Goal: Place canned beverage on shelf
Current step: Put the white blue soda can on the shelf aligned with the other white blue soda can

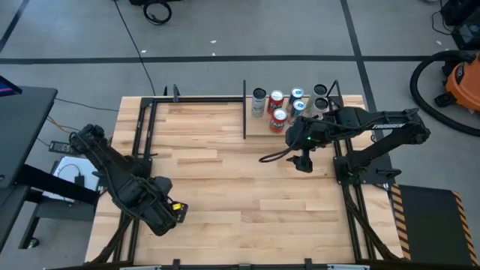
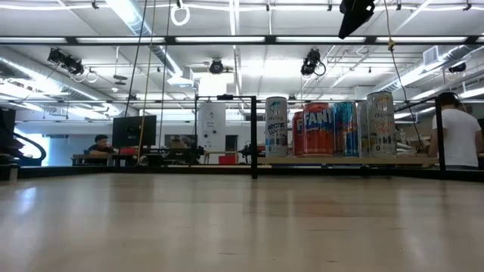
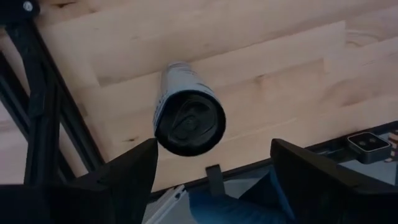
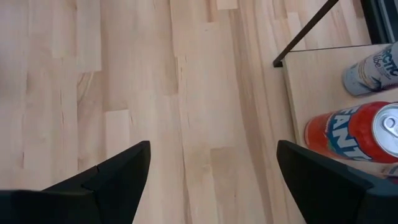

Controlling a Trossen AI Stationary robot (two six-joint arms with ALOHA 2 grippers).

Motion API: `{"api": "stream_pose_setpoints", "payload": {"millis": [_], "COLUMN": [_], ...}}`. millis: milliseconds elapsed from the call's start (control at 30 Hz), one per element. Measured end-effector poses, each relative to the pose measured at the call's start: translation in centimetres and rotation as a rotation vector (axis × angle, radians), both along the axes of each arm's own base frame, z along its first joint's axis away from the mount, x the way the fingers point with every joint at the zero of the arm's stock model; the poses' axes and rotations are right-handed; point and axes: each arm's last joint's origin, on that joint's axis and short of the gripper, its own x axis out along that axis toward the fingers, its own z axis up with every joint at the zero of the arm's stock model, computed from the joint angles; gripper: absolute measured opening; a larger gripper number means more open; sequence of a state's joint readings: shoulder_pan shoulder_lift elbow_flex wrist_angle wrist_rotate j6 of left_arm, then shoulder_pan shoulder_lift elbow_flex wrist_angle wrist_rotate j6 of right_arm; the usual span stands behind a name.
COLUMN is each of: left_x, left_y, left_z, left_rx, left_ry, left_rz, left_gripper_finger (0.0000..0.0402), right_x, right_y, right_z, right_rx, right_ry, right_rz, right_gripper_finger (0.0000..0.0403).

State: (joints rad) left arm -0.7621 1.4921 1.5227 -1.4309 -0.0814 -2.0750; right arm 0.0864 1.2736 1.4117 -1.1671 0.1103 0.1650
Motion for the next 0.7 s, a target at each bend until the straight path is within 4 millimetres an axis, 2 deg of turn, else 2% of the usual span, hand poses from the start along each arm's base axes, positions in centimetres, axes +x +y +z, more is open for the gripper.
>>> {"api": "stream_pose_setpoints", "payload": {"millis": [100, 267, 700], "left_x": [0.0, 0.8, 1.0], "left_y": [-0.3, -1.0, -1.2], "left_z": [-0.5, -2.6, -3.4], "left_rx": [0.005, 0.038, 0.066], "left_ry": [0.008, 0.048, 0.114], "left_rz": [0.008, 0.005, 0.006], "left_gripper_finger": [0.0314, 0.0314, 0.0314], "right_x": [0.0, 0.0, 0.0], "right_y": [0.0, 0.1, 0.1], "right_z": [0.0, 0.0, 0.0], "right_rx": [0.009, 0.021, 0.034], "right_ry": [0.001, 0.002, -0.006], "right_rz": [0.005, 0.012, -0.004], "right_gripper_finger": [0.0358, 0.0358, 0.0358]}}
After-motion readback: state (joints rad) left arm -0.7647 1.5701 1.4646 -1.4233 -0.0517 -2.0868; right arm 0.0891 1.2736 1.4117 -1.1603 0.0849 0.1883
